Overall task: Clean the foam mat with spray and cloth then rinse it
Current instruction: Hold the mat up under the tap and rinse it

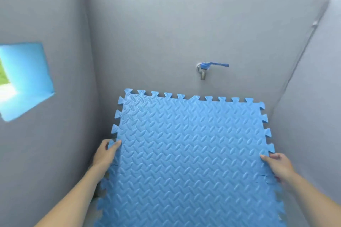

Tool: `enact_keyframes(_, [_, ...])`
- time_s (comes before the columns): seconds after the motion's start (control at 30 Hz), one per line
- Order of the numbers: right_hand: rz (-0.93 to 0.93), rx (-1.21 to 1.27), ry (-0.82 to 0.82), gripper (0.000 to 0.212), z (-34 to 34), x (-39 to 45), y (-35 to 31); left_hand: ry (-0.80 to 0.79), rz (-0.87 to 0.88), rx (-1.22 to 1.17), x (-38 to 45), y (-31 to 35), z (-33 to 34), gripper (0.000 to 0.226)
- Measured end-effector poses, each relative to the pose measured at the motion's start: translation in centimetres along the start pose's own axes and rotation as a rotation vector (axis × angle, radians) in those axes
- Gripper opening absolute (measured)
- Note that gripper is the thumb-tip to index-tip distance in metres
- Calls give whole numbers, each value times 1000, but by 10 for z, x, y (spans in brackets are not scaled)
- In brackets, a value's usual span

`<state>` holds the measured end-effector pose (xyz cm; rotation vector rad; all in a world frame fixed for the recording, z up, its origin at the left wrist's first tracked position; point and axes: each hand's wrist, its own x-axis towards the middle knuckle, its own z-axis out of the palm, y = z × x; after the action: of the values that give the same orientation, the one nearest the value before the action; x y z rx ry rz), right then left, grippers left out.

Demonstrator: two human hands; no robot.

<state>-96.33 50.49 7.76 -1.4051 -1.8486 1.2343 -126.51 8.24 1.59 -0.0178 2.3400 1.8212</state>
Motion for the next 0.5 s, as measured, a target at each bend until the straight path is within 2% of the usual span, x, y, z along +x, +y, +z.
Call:
enact_keyframes(0.07, [2, 5, 61, 35, -1, 1, -19, -41, -18, 73, 4, 17, -2, 39])
enact_keyframes(0.13, [-15, 36, 69, 25, 2, -6, -34, -70, -36, 66, 5, 38, -4, 47])
enact_keyframes(0.2, [-10, 0, 52, 88, 4, 0, -33, -66, -20, 65, 5, 53, -1, 56])
enact_keyframes(0.23, [-37, -13, 27, 105, 4, -1, -33, -40, -18, 60, 6, 58, 3, 57])
enact_keyframes(0.27, [-74, -26, 10, 112, 5, 2, -33, -5, -11, 57, 8, 62, 7, 65])
enact_keyframes(0.37, [-128, -48, -3, 118, 8, 14, -40, 77, 14, 66, 23, 69, 17, 98])
enact_keyframes(0.5, [-216, -55, 23, 109, 8, 35, -44, 80, 47, 150, 35, 76, 21, 114])
